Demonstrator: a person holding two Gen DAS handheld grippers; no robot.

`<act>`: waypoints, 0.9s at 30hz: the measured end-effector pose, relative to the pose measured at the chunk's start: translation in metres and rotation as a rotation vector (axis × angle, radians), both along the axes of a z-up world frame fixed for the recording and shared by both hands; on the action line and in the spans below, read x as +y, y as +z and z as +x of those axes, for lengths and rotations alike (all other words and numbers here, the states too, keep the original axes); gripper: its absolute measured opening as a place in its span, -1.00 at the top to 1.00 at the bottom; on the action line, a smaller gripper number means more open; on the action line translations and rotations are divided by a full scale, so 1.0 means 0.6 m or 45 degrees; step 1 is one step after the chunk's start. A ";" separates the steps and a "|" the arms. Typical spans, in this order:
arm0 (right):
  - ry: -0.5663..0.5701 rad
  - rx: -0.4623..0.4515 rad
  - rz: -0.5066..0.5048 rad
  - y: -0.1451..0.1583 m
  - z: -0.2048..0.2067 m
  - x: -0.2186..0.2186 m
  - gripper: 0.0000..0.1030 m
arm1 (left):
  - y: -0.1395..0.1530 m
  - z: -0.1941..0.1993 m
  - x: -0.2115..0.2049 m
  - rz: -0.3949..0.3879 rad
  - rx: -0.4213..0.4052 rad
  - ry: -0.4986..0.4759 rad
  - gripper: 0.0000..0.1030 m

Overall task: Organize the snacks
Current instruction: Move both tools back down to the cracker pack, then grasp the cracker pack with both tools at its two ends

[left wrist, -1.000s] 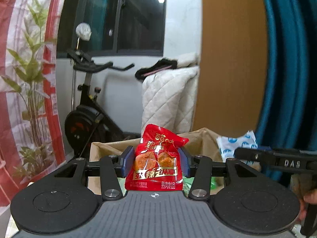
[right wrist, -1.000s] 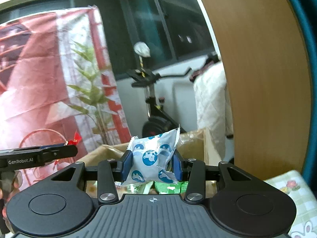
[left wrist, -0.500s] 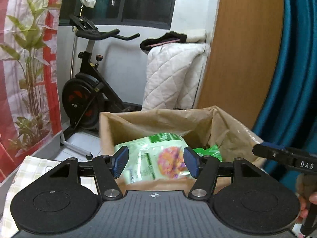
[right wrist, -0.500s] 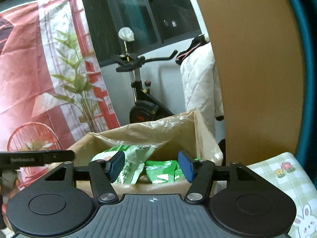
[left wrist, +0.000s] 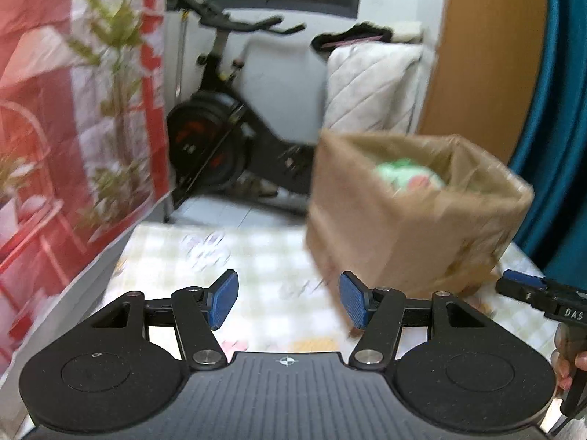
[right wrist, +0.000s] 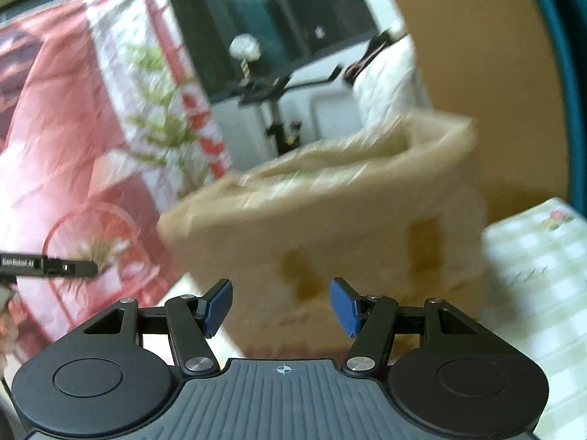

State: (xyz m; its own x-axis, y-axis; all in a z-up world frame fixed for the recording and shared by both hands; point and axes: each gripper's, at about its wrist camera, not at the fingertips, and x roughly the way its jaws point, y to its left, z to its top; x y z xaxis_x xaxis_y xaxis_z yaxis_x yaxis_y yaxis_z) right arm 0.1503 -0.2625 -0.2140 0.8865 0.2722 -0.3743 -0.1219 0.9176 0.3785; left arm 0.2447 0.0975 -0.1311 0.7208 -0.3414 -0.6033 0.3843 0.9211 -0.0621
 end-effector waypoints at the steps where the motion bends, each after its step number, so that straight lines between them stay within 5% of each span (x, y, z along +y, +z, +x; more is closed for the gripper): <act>1: 0.027 0.026 -0.013 -0.011 0.007 0.019 -0.10 | -0.007 -0.002 0.015 -0.009 0.015 0.012 -0.23; 7: 0.124 0.113 -0.126 -0.059 0.052 0.109 -0.04 | -0.080 0.013 0.056 -0.080 0.111 0.041 -0.21; 16: 0.273 0.305 -0.209 -0.117 0.149 0.201 0.17 | -0.184 0.081 0.028 -0.139 0.236 0.046 -0.09; 27: 0.303 0.435 -0.081 -0.158 0.184 0.211 0.40 | -0.265 0.082 0.013 -0.225 0.383 0.035 -0.03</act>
